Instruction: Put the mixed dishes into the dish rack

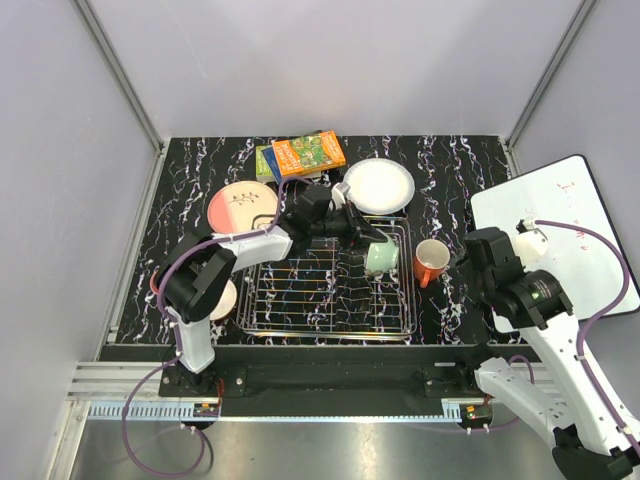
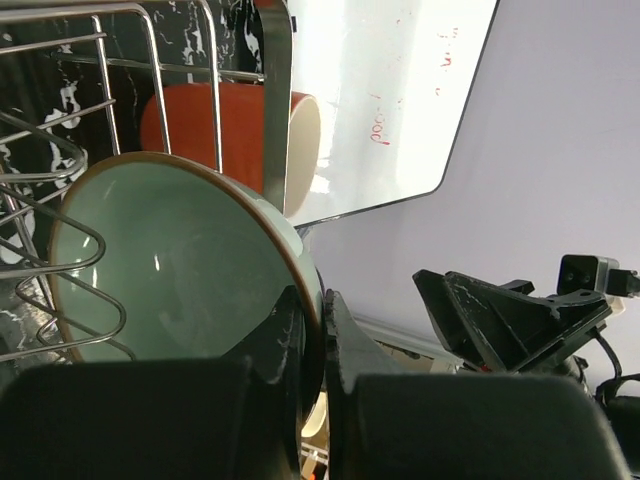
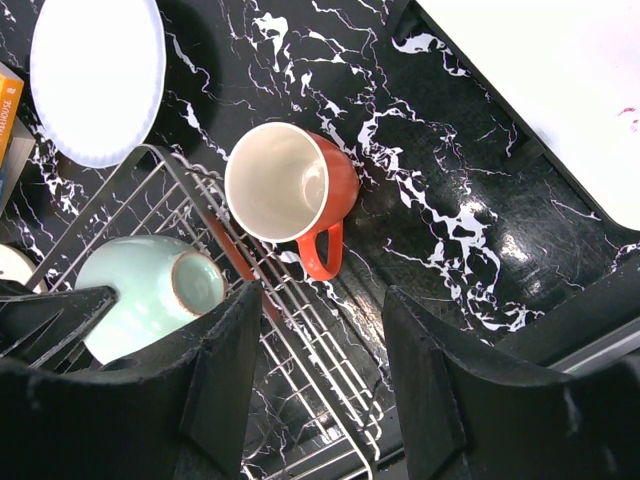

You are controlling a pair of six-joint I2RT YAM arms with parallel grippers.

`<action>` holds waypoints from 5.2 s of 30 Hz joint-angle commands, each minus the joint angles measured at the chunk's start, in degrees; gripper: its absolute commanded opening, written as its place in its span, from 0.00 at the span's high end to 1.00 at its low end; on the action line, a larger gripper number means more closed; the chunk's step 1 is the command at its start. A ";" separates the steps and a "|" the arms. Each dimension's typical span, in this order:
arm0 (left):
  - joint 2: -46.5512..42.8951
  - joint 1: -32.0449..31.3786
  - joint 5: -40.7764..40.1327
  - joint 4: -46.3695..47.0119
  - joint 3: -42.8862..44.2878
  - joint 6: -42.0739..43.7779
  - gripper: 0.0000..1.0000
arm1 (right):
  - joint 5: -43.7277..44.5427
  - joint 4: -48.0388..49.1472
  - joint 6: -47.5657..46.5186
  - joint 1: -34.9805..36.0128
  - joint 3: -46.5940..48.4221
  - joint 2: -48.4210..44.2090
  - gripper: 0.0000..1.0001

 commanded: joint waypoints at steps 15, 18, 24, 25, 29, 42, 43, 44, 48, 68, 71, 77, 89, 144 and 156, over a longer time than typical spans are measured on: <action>-3.16 -0.40 0.31 -0.85 6.81 4.95 0.02 | -1.32 1.84 0.27 -0.32 -1.08 1.12 0.39; -3.16 -0.93 0.13 -2.96 8.30 6.97 0.01 | -2.02 2.54 -0.08 -0.32 -1.26 1.39 0.39; -4.04 1.00 3.02 -9.09 14.00 13.02 0.01 | -4.31 5.35 -3.07 -0.23 -0.21 3.66 0.39; -4.39 1.62 3.30 -10.77 15.24 14.44 0.01 | -4.57 5.62 -3.60 -0.23 -0.03 4.11 0.39; -7.45 6.36 7.51 -17.10 19.73 20.24 0.01 | -4.14 6.15 -5.27 -0.23 1.46 5.60 0.39; -39.26 17.44 -14.49 -75.45 9.76 95.97 0.01 | 0.26 5.27 -9.14 -0.23 -0.03 2.79 0.38; -43.28 17.44 -17.50 -76.69 8.33 96.97 0.01 | 0.35 5.44 -9.31 -0.23 -0.29 2.71 0.38; -44.98 17.44 -24.40 -77.84 6.75 97.33 0.01 | 0.52 5.36 -9.40 -0.32 -0.82 2.71 0.38; -50.08 17.62 -30.79 -87.31 8.22 101.20 0.01 | 1.31 5.36 -10.19 -0.23 -1.43 2.36 0.37; -77.87 17.70 -33.09 -98.77 -17.61 129.23 0.01 | 0.26 7.03 -9.32 -0.32 -5.13 2.09 0.37; -76.55 17.70 -33.00 -94.99 -20.77 129.59 0.01 | 0.26 7.03 -9.14 -0.32 -5.22 1.83 0.37; -73.39 17.71 -31.60 -89.37 -25.61 128.62 0.01 | 0.88 6.41 -9.14 -0.32 -5.30 1.39 0.37; -64.43 21.74 -26.76 -81.63 -28.60 128.79 0.01 | 1.40 6.68 -9.14 -0.32 -5.48 2.44 0.37; -49.30 34.49 8.89 -62.99 17.20 81.89 1.00 | 1.40 8.08 -9.22 -0.23 -3.90 3.14 0.39; -41.49 -0.99 -2.39 -15.90 8.40 36.09 1.00 | 0.79 9.58 -7.65 -0.23 -4.69 1.65 0.39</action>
